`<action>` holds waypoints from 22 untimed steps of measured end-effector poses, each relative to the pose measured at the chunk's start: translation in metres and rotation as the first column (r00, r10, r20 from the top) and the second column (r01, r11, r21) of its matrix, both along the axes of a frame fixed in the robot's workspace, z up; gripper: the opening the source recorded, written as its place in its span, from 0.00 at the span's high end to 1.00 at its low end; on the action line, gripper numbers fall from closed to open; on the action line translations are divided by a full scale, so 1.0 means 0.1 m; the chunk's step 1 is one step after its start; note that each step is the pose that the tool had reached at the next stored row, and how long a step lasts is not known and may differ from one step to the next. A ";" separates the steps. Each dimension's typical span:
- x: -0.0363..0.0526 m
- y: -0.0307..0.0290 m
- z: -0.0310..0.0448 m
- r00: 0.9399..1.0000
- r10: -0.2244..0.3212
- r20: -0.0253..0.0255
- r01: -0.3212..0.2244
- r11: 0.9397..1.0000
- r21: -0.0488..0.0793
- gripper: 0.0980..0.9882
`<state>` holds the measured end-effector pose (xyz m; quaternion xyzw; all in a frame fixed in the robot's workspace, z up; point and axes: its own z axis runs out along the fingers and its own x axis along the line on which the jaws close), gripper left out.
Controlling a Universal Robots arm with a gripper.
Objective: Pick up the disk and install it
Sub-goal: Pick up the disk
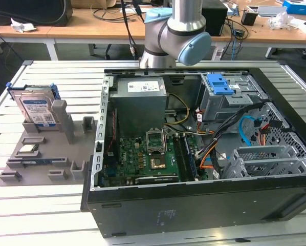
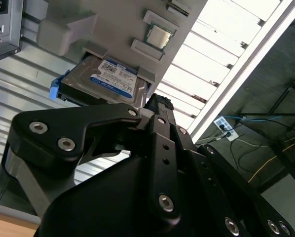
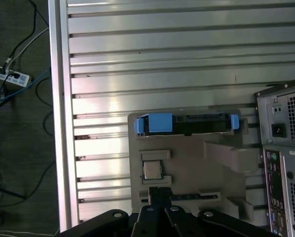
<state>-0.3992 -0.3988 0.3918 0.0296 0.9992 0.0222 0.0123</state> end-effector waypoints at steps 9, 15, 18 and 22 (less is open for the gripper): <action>0.000 0.000 0.000 0.993 0.115 0.000 -0.115 0.993 0.000 0.99; 0.000 0.000 0.000 0.980 0.199 0.000 -0.199 0.980 0.000 0.99; 0.000 0.000 0.000 0.973 0.232 0.000 -0.232 0.973 0.000 0.99; 0.001 0.000 0.000 0.963 0.270 0.000 -0.270 0.963 0.000 0.99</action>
